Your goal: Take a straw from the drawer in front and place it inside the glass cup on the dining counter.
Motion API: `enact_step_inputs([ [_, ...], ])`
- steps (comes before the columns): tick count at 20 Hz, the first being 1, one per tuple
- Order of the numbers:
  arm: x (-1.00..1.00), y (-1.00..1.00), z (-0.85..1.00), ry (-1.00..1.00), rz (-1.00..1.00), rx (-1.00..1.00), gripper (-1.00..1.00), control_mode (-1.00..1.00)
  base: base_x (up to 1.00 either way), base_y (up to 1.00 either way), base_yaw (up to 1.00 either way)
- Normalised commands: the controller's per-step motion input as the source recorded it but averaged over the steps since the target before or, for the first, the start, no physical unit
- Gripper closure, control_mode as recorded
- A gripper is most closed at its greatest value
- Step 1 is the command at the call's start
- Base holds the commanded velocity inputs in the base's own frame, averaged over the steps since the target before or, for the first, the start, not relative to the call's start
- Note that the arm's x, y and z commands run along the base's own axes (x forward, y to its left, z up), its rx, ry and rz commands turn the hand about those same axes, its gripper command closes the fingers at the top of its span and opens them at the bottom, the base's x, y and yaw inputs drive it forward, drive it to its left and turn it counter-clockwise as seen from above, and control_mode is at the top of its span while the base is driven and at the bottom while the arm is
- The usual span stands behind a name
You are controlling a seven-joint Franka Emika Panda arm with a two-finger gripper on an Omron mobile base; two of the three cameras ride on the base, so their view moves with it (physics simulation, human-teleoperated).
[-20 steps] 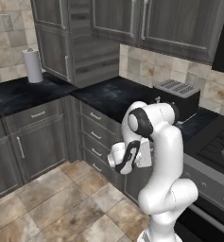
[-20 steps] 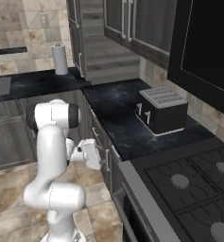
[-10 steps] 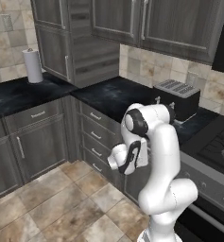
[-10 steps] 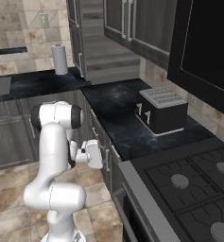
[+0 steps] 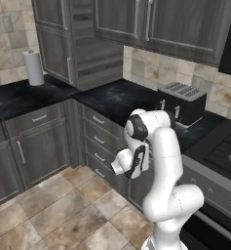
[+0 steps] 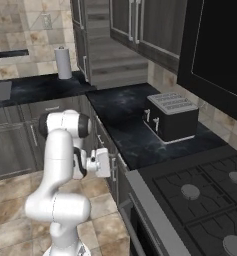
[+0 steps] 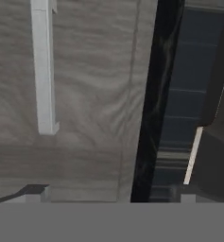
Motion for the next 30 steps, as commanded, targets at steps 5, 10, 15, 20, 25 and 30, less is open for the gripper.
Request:
enact_step_inputs([
  [5, 0.38, -0.07, -0.25, 0.0, 0.06, 0.08, -1.0, -1.0, 0.0, 0.0, 0.0],
  [10, 0.33, -0.22, -0.25, 0.03, 0.07, 0.09, -1.0, -1.0, 0.0, 0.0, 0.0],
  [15, 0.31, -0.28, -0.28, 0.05, 0.08, 0.09, -1.0, -1.0, 0.0, 0.0, 0.0],
  [20, 0.41, -0.19, -0.22, 0.06, 0.06, 0.07, -1.0, -1.0, 0.0, 0.0, 0.0],
  [25, 0.44, -0.12, -0.18, 0.06, 0.06, 0.05, -1.0, -1.0, 0.0, 0.0, 0.0],
  [30, 0.33, -0.14, -0.15, 0.06, 0.07, 0.06, 1.0, -1.0, 0.0, 0.0, 0.0],
])
